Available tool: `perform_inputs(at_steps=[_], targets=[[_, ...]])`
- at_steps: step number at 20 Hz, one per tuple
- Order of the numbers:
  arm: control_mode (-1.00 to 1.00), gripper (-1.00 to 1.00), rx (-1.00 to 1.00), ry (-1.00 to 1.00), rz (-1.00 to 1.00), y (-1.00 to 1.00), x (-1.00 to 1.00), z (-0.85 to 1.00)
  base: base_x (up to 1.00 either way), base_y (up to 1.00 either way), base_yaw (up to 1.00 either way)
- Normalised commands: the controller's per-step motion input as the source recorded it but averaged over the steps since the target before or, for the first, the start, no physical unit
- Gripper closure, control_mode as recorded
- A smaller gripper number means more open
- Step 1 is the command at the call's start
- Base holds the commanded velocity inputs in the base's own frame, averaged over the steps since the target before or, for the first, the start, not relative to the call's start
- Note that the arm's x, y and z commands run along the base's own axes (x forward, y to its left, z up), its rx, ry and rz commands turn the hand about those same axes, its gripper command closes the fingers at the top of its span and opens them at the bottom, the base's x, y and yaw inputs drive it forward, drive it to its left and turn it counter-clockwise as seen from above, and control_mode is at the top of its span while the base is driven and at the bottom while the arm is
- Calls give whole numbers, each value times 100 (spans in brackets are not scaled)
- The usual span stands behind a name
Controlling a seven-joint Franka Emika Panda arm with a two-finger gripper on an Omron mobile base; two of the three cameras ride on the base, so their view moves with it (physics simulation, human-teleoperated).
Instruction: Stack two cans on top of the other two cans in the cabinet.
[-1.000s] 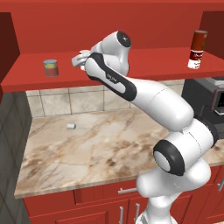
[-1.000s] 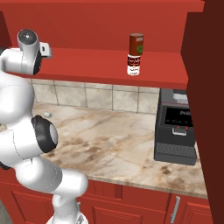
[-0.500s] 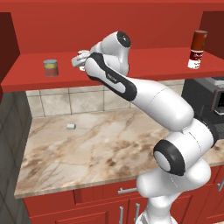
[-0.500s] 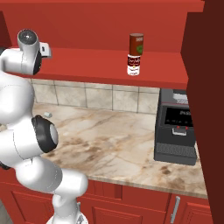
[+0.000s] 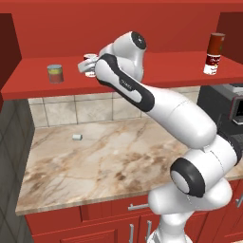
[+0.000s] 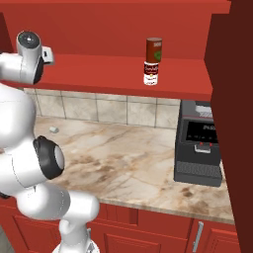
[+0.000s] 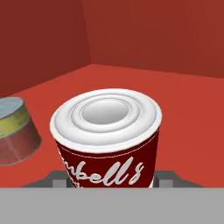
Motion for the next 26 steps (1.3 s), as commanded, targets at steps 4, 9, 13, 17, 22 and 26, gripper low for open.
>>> perform_inputs(at_steps=[4, 9, 13, 17, 22, 26], targets=[[-100, 100, 0, -2, 2, 11, -36, 27, 0, 0, 0], [-100, 100, 0, -7, 0, 14, -34, 22, 0, 0, 0], [-100, 100, 0, -10, 0, 12, -30, 16, 0, 0, 0], [-100, 100, 9, -10, 0, 8, -32, 25, 0, 0, 0], [-100, 100, 4, -14, 0, 20, -16, 11, 0, 0, 0], [-100, 100, 0, -2, 0, 24, 0, 13, 0, 0, 0]])
